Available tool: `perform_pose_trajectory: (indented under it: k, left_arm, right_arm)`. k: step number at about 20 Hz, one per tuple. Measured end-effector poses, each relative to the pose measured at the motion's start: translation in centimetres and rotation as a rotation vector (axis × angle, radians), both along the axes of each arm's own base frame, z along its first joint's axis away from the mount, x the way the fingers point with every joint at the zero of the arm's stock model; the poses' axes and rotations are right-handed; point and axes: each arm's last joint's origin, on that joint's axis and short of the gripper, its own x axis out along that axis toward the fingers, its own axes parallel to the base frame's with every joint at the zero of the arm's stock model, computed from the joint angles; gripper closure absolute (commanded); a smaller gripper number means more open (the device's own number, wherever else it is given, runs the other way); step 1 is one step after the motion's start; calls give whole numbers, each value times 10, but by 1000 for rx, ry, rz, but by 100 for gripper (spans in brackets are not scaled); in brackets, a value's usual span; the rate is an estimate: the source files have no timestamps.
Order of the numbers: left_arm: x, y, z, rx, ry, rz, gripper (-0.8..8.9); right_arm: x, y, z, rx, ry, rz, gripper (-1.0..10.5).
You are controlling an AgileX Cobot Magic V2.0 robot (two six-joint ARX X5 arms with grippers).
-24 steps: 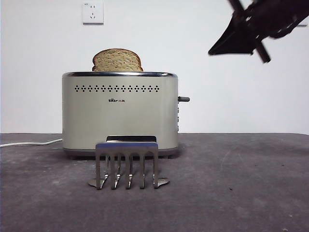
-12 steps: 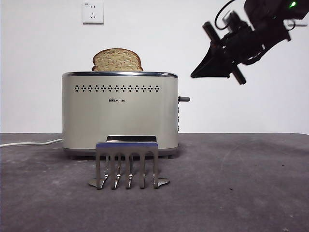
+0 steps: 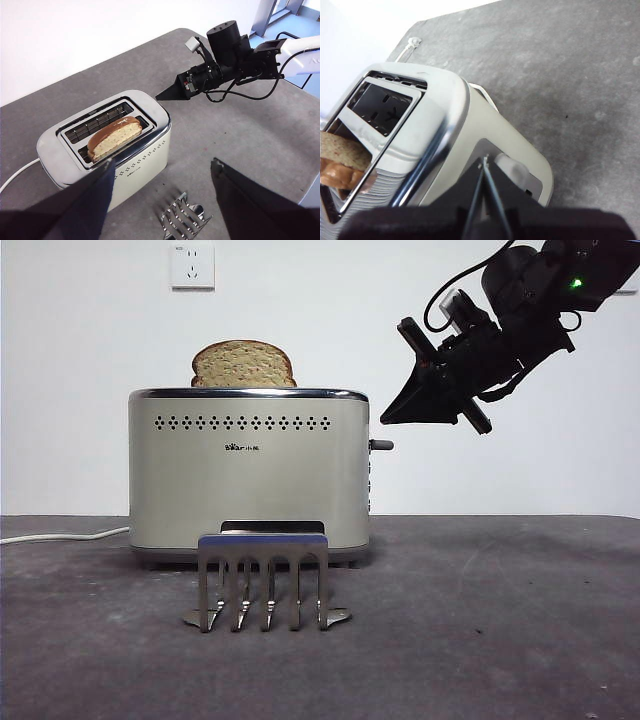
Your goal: Pick up a slice of bread from the rack,put the bread on the toaster,press the button
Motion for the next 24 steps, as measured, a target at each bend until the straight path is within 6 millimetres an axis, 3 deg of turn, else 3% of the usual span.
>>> perform_pose_trajectory:
  k: [6, 15, 20, 24]
  left_arm:
    - [0, 0, 0, 0, 1, 0, 491]
    - [0, 0, 0, 1, 3, 0, 491]
    - [-1, 0, -1, 6, 14, 0, 491]
    - [-1, 0, -2, 9, 21, 0, 491]
  right_arm:
    - [8, 2, -26, -14, 64, 2, 960]
    - [8, 5, -29, -62, 71, 1, 960]
    - [13, 5, -55, -90, 142, 2, 959]
    - [13, 5, -55, -94, 140, 5, 959]
